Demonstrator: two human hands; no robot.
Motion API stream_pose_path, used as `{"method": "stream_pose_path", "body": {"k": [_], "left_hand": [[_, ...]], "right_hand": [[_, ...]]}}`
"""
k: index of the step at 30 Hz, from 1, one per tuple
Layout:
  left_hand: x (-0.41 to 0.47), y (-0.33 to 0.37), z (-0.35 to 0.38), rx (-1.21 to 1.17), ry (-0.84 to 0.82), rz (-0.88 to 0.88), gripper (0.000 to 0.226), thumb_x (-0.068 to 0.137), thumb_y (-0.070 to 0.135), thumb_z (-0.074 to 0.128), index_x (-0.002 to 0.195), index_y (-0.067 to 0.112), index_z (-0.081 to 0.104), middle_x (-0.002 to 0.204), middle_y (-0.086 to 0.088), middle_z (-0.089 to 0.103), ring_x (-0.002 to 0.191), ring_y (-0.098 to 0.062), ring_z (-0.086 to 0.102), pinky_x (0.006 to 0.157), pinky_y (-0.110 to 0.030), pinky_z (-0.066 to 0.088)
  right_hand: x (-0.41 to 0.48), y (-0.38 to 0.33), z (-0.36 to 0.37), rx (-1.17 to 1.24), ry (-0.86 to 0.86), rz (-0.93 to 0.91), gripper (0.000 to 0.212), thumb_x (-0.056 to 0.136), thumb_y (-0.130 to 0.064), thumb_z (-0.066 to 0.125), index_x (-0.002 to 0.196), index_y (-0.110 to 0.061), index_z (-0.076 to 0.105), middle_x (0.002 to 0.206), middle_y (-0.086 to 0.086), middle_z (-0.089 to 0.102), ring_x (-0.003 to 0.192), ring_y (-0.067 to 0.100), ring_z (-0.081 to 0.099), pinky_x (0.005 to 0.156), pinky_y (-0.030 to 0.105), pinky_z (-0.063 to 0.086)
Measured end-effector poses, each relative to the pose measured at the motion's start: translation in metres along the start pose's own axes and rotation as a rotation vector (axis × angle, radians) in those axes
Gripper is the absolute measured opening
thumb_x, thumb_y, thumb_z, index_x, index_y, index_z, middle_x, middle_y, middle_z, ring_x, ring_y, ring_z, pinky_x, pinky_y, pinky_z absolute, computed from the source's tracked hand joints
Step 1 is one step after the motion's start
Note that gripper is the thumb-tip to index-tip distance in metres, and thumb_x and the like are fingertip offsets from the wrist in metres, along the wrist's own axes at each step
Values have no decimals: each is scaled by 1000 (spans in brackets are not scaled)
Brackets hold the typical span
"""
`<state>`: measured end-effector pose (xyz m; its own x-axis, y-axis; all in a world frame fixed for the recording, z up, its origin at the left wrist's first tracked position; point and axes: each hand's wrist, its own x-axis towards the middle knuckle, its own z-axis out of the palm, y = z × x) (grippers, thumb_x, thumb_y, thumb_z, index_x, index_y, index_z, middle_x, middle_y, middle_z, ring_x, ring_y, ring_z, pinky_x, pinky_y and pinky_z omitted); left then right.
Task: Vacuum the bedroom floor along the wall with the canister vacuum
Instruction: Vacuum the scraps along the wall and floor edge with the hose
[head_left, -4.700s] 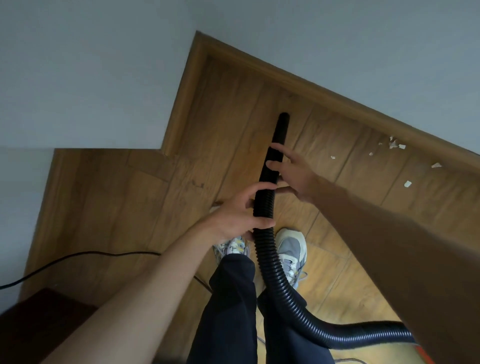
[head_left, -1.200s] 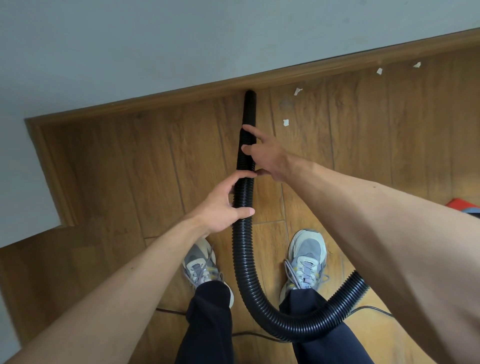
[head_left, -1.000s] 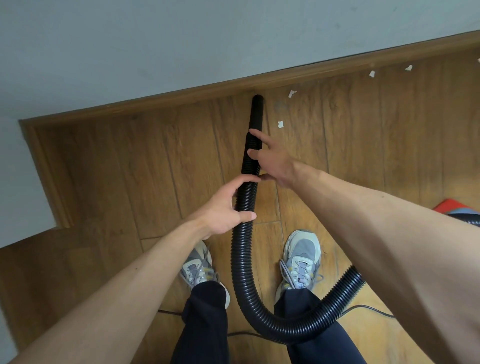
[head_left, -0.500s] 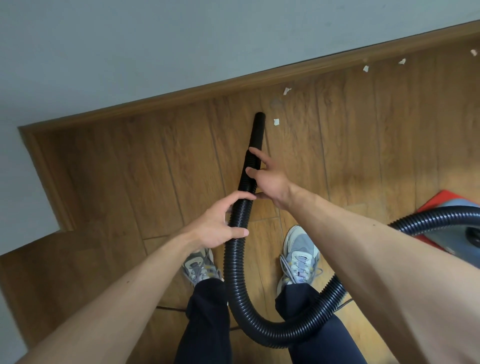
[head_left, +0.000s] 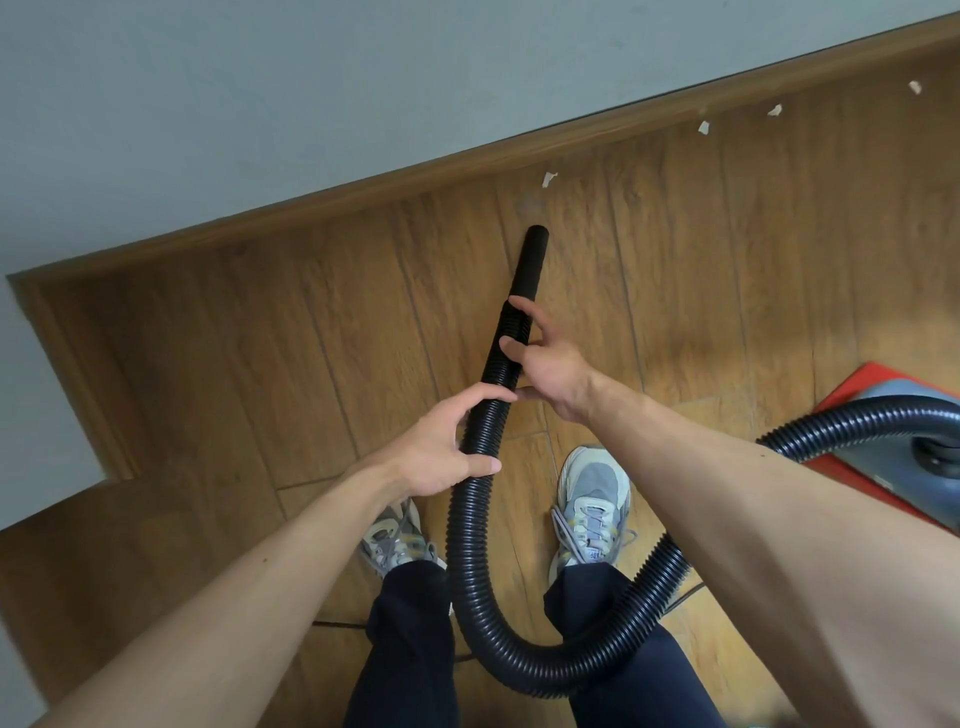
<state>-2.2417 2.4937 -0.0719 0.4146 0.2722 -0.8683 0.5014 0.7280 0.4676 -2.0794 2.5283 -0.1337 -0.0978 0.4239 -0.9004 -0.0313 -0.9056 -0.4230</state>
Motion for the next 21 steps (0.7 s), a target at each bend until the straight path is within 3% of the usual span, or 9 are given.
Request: {"method": "stream_pose_path", "body": {"k": [21], "left_hand": [[24, 33, -4, 19, 71, 90, 70, 81, 1, 76, 131, 43, 51, 117, 21, 47, 106, -16, 60, 93, -37, 56]], "right_hand": [[26, -46, -19, 30, -61, 13, 65, 94, -3, 62, 146, -37, 42, 133, 7, 54, 100, 23, 64, 58, 34, 59]]}}
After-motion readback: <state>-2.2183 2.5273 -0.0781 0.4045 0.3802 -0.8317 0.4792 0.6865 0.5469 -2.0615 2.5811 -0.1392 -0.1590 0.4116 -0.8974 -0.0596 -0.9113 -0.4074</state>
